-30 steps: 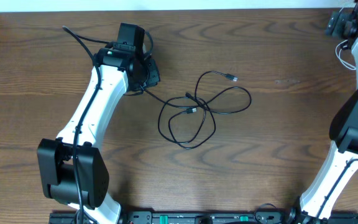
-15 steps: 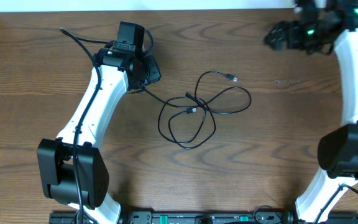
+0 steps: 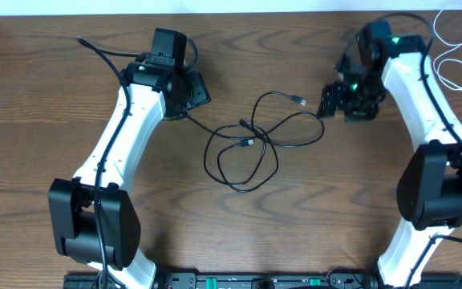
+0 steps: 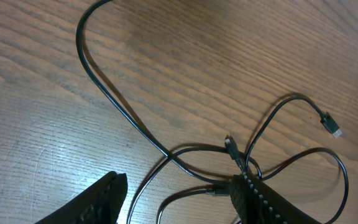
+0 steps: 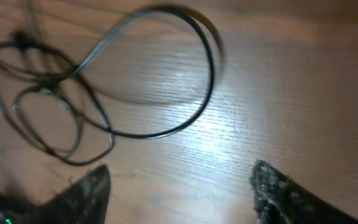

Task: Untangle cables
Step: 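Move the right gripper back to the black cables and grasp one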

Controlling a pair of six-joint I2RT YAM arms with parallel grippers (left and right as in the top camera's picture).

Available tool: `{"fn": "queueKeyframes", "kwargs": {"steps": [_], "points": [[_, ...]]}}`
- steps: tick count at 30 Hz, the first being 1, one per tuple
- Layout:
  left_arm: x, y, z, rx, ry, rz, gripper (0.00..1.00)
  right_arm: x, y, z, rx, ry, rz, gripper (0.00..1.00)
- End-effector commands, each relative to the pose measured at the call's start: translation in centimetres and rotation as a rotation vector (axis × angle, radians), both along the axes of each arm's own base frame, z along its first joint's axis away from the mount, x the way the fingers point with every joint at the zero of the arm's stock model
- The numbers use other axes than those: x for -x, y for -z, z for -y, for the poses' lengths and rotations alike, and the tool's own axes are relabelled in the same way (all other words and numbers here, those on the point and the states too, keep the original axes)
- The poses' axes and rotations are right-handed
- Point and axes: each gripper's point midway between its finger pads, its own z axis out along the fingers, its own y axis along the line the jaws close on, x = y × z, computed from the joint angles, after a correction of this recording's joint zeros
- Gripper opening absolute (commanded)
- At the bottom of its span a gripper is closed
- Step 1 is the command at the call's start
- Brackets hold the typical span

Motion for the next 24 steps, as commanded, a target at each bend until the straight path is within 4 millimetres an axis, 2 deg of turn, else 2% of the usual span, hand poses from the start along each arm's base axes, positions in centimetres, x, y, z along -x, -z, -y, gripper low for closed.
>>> {"fn": "queueKeyframes", "kwargs": {"steps": [1, 5, 12, 13, 15, 18, 20, 21, 23, 24], "points": [[0.1, 0.7, -0.4, -0.013, -0.006, -0.016, 0.59, 1.2, 2.9, -0.2, 0.029, 0.098, -0.079, 0.62], [0.1, 0.7, -0.3, -0.013, -0.006, -0.016, 0.59, 1.9, 5.7, -0.8, 0.032, 0.149, -0.093, 0.57], [0.1, 0.7, -0.4, -0.013, -0.006, -0.016, 0.59, 2.2, 9.0, -2.5, 0.023, 0.206, -0.061, 0.49], [0.1, 0.7, -0.4, -0.013, -0.006, -0.016, 0.59, 2.0, 9.5, -2.9, 0.018, 0.211, -0.043, 0.41], [0.1, 0.7, -0.4, -0.013, -0.006, -0.016, 0.59, 1.4, 9.7, -3.3, 0.008, 0.212, -0.013, 0.34], [0.0, 0.7, -0.3, -0.013, -0.004, -0.014, 0.59, 0.0, 9.5, -3.9, -0.011, 0.205, 0.046, 0.24], [0.0, 0.7, -0.2, -0.013, -0.002, -0.014, 0.59, -0.9, 9.2, -4.4, -0.030, 0.195, 0.086, 0.01], [0.1, 0.7, -0.2, -0.013, -0.001, -0.015, 0.59, -1.2, 8.9, -4.6, -0.045, 0.174, 0.100, 0.01], [0.1, 0.7, -0.1, -0.014, 0.000, -0.018, 0.59, -2.1, 6.5, -5.9, -0.143, 0.058, 0.152, 0.01], [0.2, 0.7, -0.1, -0.014, 0.001, -0.018, 0.59, -3.5, 2.7, -5.9, -0.184, -0.011, 0.214, 0.01]]}}
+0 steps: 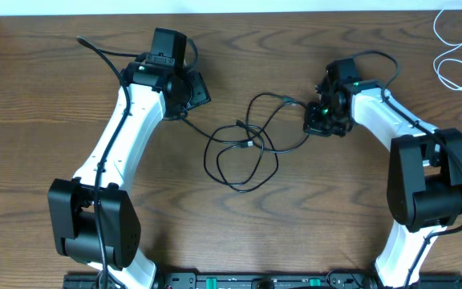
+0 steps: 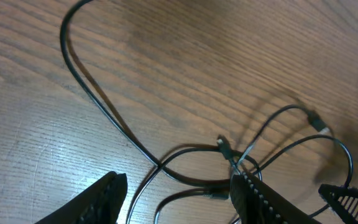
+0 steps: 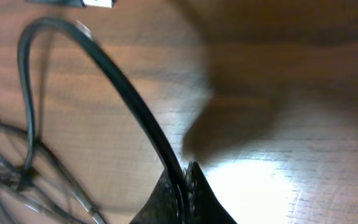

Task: Untangle cables
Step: 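Move the right gripper back to the black cables and grasp one, then carry the black cable to the upper right corner and release it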

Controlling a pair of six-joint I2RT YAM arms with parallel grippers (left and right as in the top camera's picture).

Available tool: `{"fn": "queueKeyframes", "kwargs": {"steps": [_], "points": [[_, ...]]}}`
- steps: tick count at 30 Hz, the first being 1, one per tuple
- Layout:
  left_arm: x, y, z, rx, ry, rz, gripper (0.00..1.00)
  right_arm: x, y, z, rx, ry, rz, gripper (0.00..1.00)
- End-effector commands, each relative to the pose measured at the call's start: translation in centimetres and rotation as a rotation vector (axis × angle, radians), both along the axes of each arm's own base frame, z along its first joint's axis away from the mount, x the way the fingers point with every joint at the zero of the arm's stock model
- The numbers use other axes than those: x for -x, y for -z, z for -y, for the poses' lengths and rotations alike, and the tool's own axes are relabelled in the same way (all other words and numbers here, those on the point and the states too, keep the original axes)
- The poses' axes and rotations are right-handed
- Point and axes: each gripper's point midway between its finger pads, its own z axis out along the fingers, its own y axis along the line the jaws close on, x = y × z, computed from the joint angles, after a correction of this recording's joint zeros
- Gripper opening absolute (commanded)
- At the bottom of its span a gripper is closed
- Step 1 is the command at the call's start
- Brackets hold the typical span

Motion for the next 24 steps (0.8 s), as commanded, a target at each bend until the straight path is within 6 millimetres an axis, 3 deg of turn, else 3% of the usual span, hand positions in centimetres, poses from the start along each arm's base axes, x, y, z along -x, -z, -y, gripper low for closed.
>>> {"fn": "queueKeyframes", "kwargs": {"steps": [1, 3, 4, 9, 13, 15, 20, 24], "points": [[0.1, 0.7, -0.1, -0.014, 0.000, -0.017, 0.59, -3.0, -7.6, -1.1, -0.102, -0.174, 0.159, 0.01], [0.1, 0.7, -0.1, -0.013, 0.000, -0.017, 0.59, -4.5, -12.6, -0.4, -0.098, -0.187, 0.246, 0.01], [0.1, 0.7, -0.1, -0.013, 0.000, -0.017, 0.59, -5.3, -16.1, -0.1, -0.099, -0.185, 0.311, 0.01], [0.2, 0.7, 0.1, -0.013, 0.004, -0.018, 0.59, -6.5, -28.8, 0.4, -0.081, -0.174, 0.592, 0.01], [0.3, 0.7, 0.4, -0.014, 0.013, -0.017, 0.59, -6.6, -36.8, 2.8, 0.017, -0.056, 0.790, 0.01], [0.3, 0.7, 0.6, -0.014, 0.016, -0.018, 0.59, -6.7, -40.4, 3.8, 0.056, -0.020, 0.895, 0.01], [0.4, 0.7, 0.7, -0.014, 0.019, -0.017, 0.59, -6.4, -47.1, 6.6, 0.096, 0.064, 1.082, 0.01], [0.4, 0.7, 0.7, -0.014, 0.019, -0.017, 0.59, -6.6, -50.0, 9.8, 0.124, 0.154, 1.170, 0.01]]}}
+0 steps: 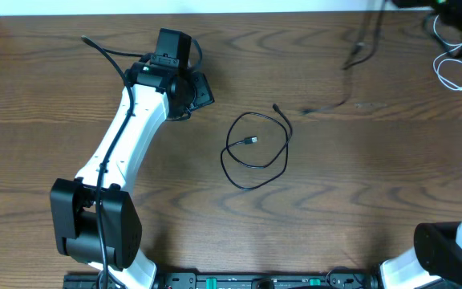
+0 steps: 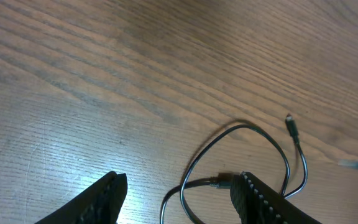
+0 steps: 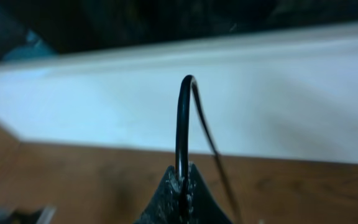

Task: Untangle cables
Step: 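Carry the black cable to the upper right corner and release it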

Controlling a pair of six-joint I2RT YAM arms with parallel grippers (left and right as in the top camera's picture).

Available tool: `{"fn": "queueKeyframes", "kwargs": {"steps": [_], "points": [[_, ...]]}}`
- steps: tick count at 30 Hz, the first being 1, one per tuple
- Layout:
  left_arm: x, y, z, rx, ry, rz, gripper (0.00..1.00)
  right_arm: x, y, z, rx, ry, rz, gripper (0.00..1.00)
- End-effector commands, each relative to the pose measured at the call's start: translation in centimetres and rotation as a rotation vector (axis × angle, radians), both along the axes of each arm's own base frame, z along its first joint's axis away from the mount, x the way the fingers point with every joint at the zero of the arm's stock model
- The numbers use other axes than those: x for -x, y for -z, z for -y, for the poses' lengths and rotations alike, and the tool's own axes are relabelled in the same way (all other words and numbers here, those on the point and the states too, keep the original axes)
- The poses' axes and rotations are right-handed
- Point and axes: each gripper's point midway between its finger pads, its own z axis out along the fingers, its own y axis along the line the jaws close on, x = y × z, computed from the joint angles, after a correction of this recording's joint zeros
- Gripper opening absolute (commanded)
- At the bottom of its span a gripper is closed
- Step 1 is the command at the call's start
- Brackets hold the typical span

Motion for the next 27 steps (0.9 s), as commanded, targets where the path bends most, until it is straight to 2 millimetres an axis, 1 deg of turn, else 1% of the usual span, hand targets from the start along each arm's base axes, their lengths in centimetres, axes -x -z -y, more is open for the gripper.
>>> {"fn": "queueKeyframes", "kwargs": {"steps": [1, 3, 5, 6, 7, 10, 14, 16, 17, 18, 19, 22, 23, 27], "points": [[0.1, 0.7, -0.2, -0.014, -0.001, -0.018, 0.59, -1.0, -1.2, 3.8, -0.024, 0.131, 0.040, 0.01], [0.1, 0.7, -0.2, -0.014, -0.001, -0.017, 0.59, -1.3, -1.9, 5.3, -0.021, 0.175, 0.073, 0.01], [0.1, 0.7, -0.2, -0.015, -0.002, -0.018, 0.59, -1.5, -2.7, 7.7, -0.003, 0.269, 0.107, 0.01], [0.1, 0.7, -0.2, -0.014, -0.002, -0.017, 0.59, -1.5, -2.9, 8.5, 0.004, 0.305, 0.119, 0.01], [0.1, 0.7, -0.2, -0.014, -0.001, -0.017, 0.59, -1.5, -3.4, 9.8, 0.039, 0.354, 0.142, 0.01], [0.1, 0.7, -0.2, -0.015, -0.001, -0.017, 0.59, -1.2, -4.4, 12.6, 0.122, 0.465, 0.181, 0.01], [0.1, 0.7, -0.2, -0.015, -0.001, -0.017, 0.59, -0.4, -5.9, 17.7, 0.246, 0.645, 0.233, 0.01], [0.1, 0.7, -0.1, -0.014, 0.000, -0.017, 0.59, 0.3, -6.8, 21.0, 0.286, 0.737, 0.263, 0.01], [0.1, 0.7, -0.1, -0.014, 0.000, -0.017, 0.59, 0.5, -6.8, 22.2, 0.290, 0.766, 0.265, 0.01], [0.1, 0.7, -0.1, -0.014, 0.000, -0.017, 0.59, 1.0, -6.9, 23.9, 0.295, 0.804, 0.264, 0.01], [0.1, 0.7, -0.1, -0.014, 0.000, -0.017, 0.59, 1.5, -6.7, 25.5, 0.300, 0.837, 0.255, 0.01], [0.2, 0.8, -0.1, -0.014, 0.000, -0.018, 0.59, 2.7, -5.6, 29.0, 0.311, 0.893, 0.207, 0.01], [0.2, 0.8, -0.1, -0.015, 0.000, -0.018, 0.59, 3.1, -5.1, 29.8, 0.314, 0.910, 0.188, 0.01], [0.1, 0.7, -0.1, -0.015, 0.000, -0.017, 0.60, 4.2, -1.7, 32.8, 0.320, 0.959, 0.048, 0.01]]}}
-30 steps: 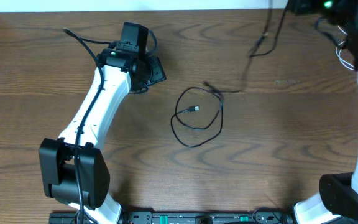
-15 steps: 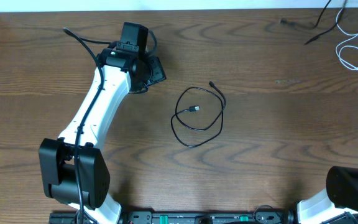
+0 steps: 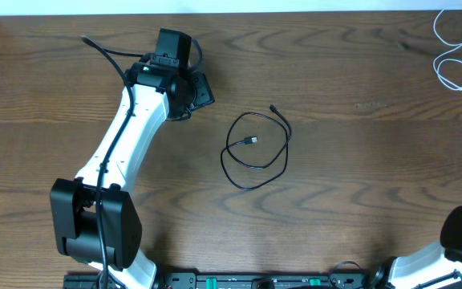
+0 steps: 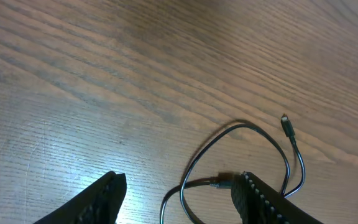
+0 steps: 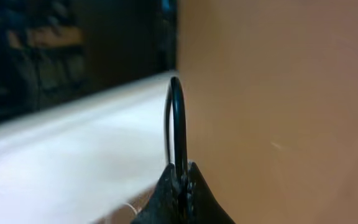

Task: Untangle cables
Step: 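Carry the black cable to the upper right corner and release it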

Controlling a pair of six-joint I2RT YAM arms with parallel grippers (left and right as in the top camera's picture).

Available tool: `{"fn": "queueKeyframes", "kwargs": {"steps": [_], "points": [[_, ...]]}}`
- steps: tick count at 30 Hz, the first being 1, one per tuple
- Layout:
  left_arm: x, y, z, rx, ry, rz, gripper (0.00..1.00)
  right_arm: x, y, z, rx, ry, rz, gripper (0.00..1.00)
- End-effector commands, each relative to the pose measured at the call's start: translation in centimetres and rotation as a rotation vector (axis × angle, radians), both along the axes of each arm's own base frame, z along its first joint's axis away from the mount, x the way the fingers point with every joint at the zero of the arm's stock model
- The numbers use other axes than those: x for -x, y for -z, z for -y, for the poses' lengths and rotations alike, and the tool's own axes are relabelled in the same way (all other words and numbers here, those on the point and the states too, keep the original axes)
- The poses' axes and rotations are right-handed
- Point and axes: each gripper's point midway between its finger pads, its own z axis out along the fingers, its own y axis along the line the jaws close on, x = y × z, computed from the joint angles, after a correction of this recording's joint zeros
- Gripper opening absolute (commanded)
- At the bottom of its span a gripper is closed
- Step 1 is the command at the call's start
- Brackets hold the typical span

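Observation:
One black cable [image 3: 255,152] lies in a loose loop at the table's middle, both plugs free; the left wrist view shows the black cable [image 4: 248,144] too. My left gripper [image 3: 189,90] sits to the loop's back left, and that left gripper [image 4: 179,202] stands open with nothing between its fingers. My right gripper [image 5: 181,180] is shut on a second black cable [image 5: 177,118], which rises as a thin loop from the jaws. That wrist camera faces a tan wall and a white surface, not the table. The right gripper is outside the overhead view.
A white cable [image 3: 452,48] lies coiled at the table's back right corner. The right arm's base shows at the front right edge. The left arm [image 3: 127,136] stretches from the front left towards the back.
My right gripper and the black cable it holds were at the back right corner of the overhead view; now both are out of it. The left arm and the looped cable have stayed put.
Two black cables lay tangled at the table's middle, with my right gripper open beside them. Then it was shut on one cable at the tangle's right edge. Then that cable hung at the back right, leaving a single loop. Now the held cable is off the table.

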Motion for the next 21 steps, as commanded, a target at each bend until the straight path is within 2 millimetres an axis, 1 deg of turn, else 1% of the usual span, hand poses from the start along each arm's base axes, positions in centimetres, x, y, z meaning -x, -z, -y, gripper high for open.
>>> {"fn": "queueKeyframes", "kwargs": {"steps": [1, 4, 5, 9, 12, 15, 16, 19, 21], "points": [[0.1, 0.7, -0.1, -0.015, 0.000, -0.017, 0.60, 0.5, 2.1, 2.1, -0.016, 0.046, -0.081, 0.01], [0.1, 0.7, -0.1, -0.014, 0.000, -0.017, 0.60, 0.0, 5.2, 3.9, -0.074, 0.071, -0.138, 0.01], [0.1, 0.7, -0.1, -0.014, 0.000, -0.017, 0.60, -0.3, 5.8, 4.3, -0.089, 0.073, -0.145, 0.01], [0.2, 0.7, -0.1, -0.014, 0.000, -0.018, 0.59, -2.5, 10.7, 5.4, -0.190, 0.047, -0.212, 0.01], [0.1, 0.7, -0.1, -0.014, 0.000, -0.017, 0.60, -3.6, 15.7, 6.3, -0.294, 0.071, -0.292, 0.01], [0.1, 0.7, -0.1, -0.014, 0.000, -0.017, 0.60, -4.1, 20.6, 7.3, -0.380, 0.103, -0.376, 0.01], [0.1, 0.7, -0.1, -0.014, 0.000, -0.018, 0.60, -4.1, 22.9, 7.8, -0.425, 0.124, -0.413, 0.01], [0.1, 0.7, -0.1, -0.014, 0.000, -0.018, 0.59, -3.4, 27.9, 8.9, -0.554, 0.196, -0.470, 0.01], [0.1, 0.7, -0.1, -0.014, 0.000, -0.018, 0.59, -2.9, 30.8, 9.2, -0.641, 0.239, -0.495, 0.01]]}}
